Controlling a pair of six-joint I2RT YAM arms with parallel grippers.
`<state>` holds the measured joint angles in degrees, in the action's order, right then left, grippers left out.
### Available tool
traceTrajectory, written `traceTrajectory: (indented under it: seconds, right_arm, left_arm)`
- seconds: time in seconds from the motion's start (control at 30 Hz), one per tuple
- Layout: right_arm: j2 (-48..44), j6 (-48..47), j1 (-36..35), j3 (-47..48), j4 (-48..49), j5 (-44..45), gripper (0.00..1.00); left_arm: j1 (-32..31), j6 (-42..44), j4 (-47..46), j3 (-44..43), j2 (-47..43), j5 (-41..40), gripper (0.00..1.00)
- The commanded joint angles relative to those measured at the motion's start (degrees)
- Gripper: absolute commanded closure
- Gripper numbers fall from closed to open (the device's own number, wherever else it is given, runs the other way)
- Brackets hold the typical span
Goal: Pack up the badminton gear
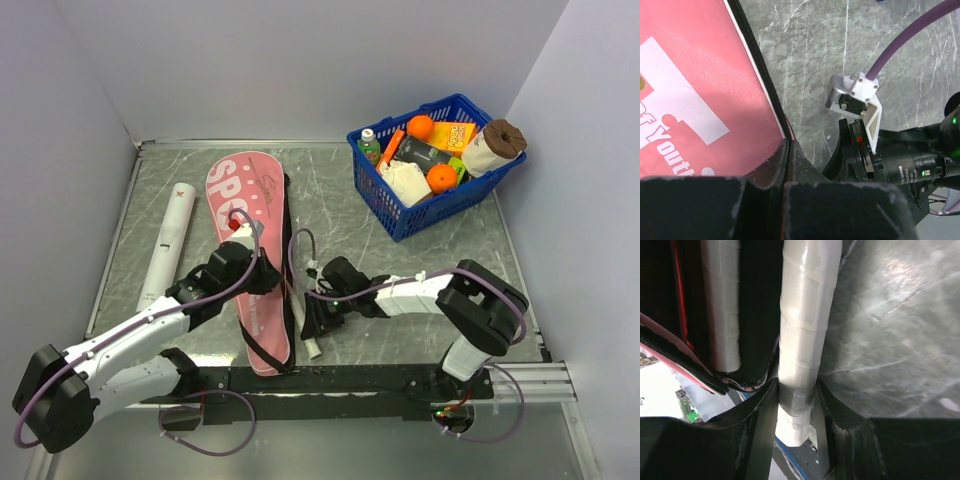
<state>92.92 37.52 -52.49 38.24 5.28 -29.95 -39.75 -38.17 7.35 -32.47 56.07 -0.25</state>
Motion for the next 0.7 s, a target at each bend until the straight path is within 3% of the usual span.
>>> traceTrajectory:
  seconds: [0.0,0.37,0.67]
  right_arm:
    - [-0.5,2.8,-2.1,1.7,4.9,0.2,0.66]
    - [5.5,9.5,-5.9,8.5,13.6,-0.6,0.72]
    - [14.2,15.9,-8.4,10.8,32.6,-1.7,0.71]
  left_arm:
    - [-0.3,-0.4,-3.8,-0.4,-1.8,1.3,0.99]
    - [-0.3,-0.8,-4.3,1.3,-2.6,2.3,0.99]
    - [-0.2,-0.7,-3.5,2.8,-4.3,2.0,0.99]
